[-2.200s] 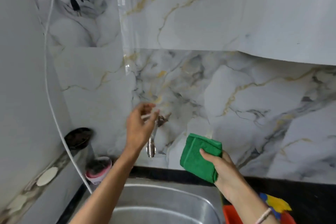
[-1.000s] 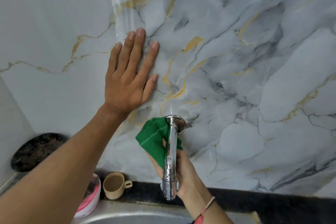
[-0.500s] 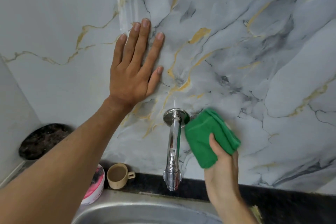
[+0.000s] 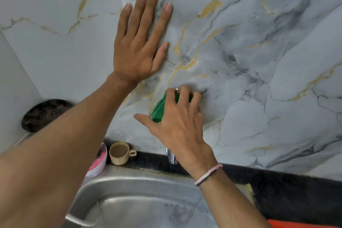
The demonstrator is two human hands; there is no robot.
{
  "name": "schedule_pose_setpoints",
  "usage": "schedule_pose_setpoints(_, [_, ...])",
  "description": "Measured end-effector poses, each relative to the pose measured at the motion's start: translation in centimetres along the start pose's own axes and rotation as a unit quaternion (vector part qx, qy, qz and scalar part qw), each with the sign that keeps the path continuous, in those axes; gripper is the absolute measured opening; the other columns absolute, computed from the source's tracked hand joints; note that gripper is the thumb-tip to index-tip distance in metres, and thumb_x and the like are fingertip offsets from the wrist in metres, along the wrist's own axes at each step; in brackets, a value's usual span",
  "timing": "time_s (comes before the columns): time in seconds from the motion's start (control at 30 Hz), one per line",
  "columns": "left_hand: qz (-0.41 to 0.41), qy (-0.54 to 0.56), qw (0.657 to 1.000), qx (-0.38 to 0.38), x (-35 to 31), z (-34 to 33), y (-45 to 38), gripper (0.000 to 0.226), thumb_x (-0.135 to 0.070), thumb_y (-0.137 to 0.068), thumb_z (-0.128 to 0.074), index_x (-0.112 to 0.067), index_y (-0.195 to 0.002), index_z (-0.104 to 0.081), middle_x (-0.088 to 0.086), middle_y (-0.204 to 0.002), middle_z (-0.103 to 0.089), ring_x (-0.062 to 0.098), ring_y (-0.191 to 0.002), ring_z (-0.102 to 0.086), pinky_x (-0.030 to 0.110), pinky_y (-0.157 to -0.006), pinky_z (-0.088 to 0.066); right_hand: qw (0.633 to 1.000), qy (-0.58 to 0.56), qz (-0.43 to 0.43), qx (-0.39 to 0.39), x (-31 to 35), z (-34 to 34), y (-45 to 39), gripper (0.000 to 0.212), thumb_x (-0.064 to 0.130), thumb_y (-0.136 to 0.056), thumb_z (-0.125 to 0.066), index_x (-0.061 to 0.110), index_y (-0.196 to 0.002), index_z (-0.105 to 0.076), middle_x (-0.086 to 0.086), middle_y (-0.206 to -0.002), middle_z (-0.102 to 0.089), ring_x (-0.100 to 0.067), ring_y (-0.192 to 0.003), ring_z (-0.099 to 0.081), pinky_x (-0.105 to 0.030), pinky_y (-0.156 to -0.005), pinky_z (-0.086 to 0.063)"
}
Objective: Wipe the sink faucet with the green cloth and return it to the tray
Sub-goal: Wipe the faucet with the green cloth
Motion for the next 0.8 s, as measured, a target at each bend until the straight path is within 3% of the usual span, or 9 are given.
schedule_pose_setpoints(0.17, [0.006, 0.007, 1.0, -0.008, 0.0, -0.3, 0.3, 0.063, -0.042, -0.106, -0.031, -0.015, -0.163, -0.033, 0.024, -0.16, -0.045, 0.037, -0.152, -0.038, 0.049, -0.129, -0.029, 0.997, -0.008, 0.051, -0.059, 0.0, -0.9, 2.7, 0.072, 0.047, -0.075, -0.081, 0.011, -0.134, -0.063, -0.018, -0.155, -0.048, -0.046, -0.147, -0.034, -0.06, -0.107, -0.051])
schedule_pose_setpoints(0.37, [0.016, 0.008, 1.0, -0.021, 0.3, -0.6, 0.8, 0.063, -0.041, -0.106, -0.036, -0.018, -0.165, -0.028, 0.02, -0.161, -0.046, 0.033, -0.153, -0.036, 0.043, -0.133, -0.018, 0.967, -0.081, 0.172, -0.172, -0.5, -2.5, 8.5, 0.054, 0.013, -0.087, -0.076, 0.009, -0.139, -0.063, -0.018, -0.166, -0.036, -0.043, -0.158, -0.018, -0.053, -0.119, -0.043])
schedule_pose_setpoints(0.47, [0.018, 0.005, 1.0, -0.02, 0.4, -0.7, 0.8, 0.064, -0.041, -0.105, -0.037, -0.02, -0.165, -0.027, 0.019, -0.161, -0.046, 0.032, -0.153, -0.037, 0.041, -0.134, -0.015, 0.952, -0.118, 0.223, -0.173, -1.5, -4.4, 11.7, 0.061, -0.003, -0.086, -0.08, 0.011, -0.142, -0.063, -0.014, -0.167, -0.032, -0.042, -0.159, -0.017, -0.053, -0.123, -0.039])
schedule_pose_setpoints(0.53, [0.017, 0.005, 1.0, -0.021, 0.3, -0.6, 0.8, 0.064, -0.041, -0.105, -0.037, -0.02, -0.164, -0.028, 0.019, -0.16, -0.048, 0.032, -0.152, -0.038, 0.046, -0.13, -0.024, 0.938, -0.199, 0.242, -0.148, -3.0, -5.6, 14.1, 0.057, -0.002, -0.089, -0.078, 0.012, -0.142, -0.062, -0.014, -0.165, -0.033, -0.042, -0.157, -0.024, -0.051, -0.121, -0.042])
schedule_pose_setpoints(0.6, [0.018, 0.009, 1.0, -0.023, 0.2, -0.6, 0.8, 0.062, -0.041, -0.105, -0.036, -0.019, -0.163, -0.031, 0.019, -0.159, -0.049, 0.032, -0.152, -0.039, 0.05, -0.127, -0.03, 0.905, -0.375, 0.166, -0.111, -6.1, -6.7, 15.8, 0.055, 0.0, -0.085, -0.077, 0.013, -0.137, -0.067, -0.014, -0.162, -0.043, -0.037, -0.15, -0.043, -0.049, -0.113, -0.051])
schedule_pose_setpoints(0.63, [0.018, 0.009, 0.999, -0.025, 0.2, -0.6, 0.9, 0.061, -0.041, -0.106, -0.035, -0.019, -0.162, -0.032, 0.018, -0.159, -0.049, 0.032, -0.151, -0.039, 0.05, -0.127, -0.031, 0.862, -0.496, 0.07, -0.081, -8.4, -7.7, 15.9, 0.059, 0.002, -0.078, -0.078, 0.015, -0.135, -0.069, -0.012, -0.158, -0.052, -0.033, -0.143, -0.054, -0.051, -0.107, -0.056])
schedule_pose_setpoints(0.67, [0.017, 0.008, 0.999, -0.028, 0.3, -0.6, 0.9, 0.06, -0.042, -0.106, -0.035, -0.019, -0.162, -0.034, 0.018, -0.158, -0.051, 0.032, -0.15, -0.04, 0.05, -0.126, -0.032, 0.78, -0.622, -0.051, -0.049, -10.6, -9.2, 15.8, 0.061, 0.007, -0.071, -0.079, 0.019, -0.13, -0.073, -0.012, -0.15, -0.061, -0.032, -0.133, -0.063, -0.056, -0.103, -0.058])
schedule_pose_setpoints(0.73, [0.018, 0.005, 0.999, -0.035, 0.4, -0.5, 1.0, 0.059, -0.042, -0.106, -0.036, -0.019, -0.16, -0.037, 0.016, -0.155, -0.054, 0.031, -0.147, -0.044, 0.049, -0.126, -0.031, 0.551, -0.798, -0.244, 0.01, -12.8, -12.4, 15.1, 0.048, 0.022, -0.064, -0.08, 0.021, -0.112, -0.078, -0.022, -0.137, -0.069, -0.035, -0.114, -0.074, -0.066, -0.097, -0.057])
schedule_pose_setpoints(0.8, [0.019, 0.004, 0.999, -0.041, 0.2, -0.5, 1.1, 0.058, -0.042, -0.106, -0.037, -0.02, -0.159, -0.04, 0.015, -0.152, -0.057, 0.03, -0.145, -0.046, 0.047, -0.126, -0.03, 0.388, -0.863, -0.307, 0.1, -11.6, -13.4, 12.3, 0.038, 0.037, -0.072, -0.076, 0.015, -0.104, -0.078, -0.026, -0.131, -0.071, -0.042, -0.109, -0.074, -0.073, -0.1, -0.05])
Point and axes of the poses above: each hand's wrist, its own y-axis away from the middle knuckle, its own z-axis out of the back of the hand, x = y × z, the point moved 10 cm from there along -y, towards the middle knuckle
